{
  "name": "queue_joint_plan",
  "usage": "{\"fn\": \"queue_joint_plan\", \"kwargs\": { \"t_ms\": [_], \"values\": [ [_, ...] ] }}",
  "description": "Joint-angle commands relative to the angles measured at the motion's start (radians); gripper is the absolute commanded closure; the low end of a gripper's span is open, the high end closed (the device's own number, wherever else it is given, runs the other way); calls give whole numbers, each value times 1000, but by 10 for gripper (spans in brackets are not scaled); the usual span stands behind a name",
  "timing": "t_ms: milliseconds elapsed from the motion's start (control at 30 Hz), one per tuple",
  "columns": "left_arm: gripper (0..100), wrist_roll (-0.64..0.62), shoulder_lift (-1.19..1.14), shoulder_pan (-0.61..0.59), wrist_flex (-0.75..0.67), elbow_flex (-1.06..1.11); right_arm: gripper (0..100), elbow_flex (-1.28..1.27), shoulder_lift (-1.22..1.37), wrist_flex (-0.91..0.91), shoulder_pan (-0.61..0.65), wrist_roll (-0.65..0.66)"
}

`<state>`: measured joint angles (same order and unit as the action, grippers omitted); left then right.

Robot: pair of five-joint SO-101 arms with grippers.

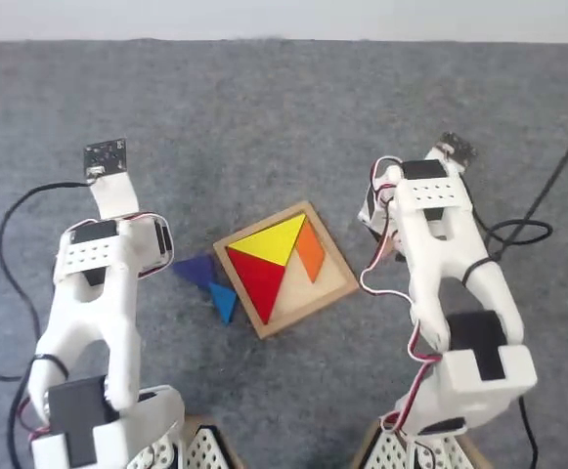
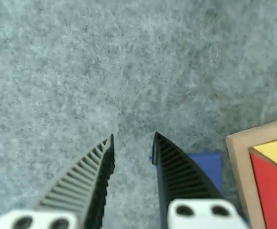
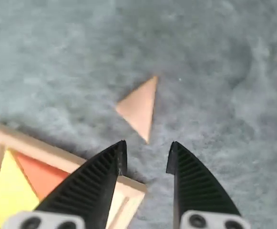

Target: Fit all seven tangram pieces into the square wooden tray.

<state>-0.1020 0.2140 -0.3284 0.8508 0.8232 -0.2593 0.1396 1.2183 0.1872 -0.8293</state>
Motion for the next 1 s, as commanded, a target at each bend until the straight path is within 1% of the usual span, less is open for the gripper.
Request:
{"fn": "queue_joint_plan", "kwargs": {
  "t_ms": [0, 300, 500, 733, 800, 967],
  "values": [
    [876, 37, 5, 0, -28, -8, 842, 44, 16, -8, -12, -60],
    [876, 37, 5, -3, -34, 5, 843, 46, 70, -21, -5, -71],
    [877, 34, 5, 0, -57, 21, 843, 46, 101, -96, -41, -64],
    [877, 32, 5, 0, -61, 21, 842, 46, 101, -150, -36, -58],
    [877, 32, 5, 0, -61, 21, 819, 46, 99, -147, -35, -31],
    [877, 32, 5, 0, -60, 21, 693, 46, 108, -176, -35, -20]
  ]
}}
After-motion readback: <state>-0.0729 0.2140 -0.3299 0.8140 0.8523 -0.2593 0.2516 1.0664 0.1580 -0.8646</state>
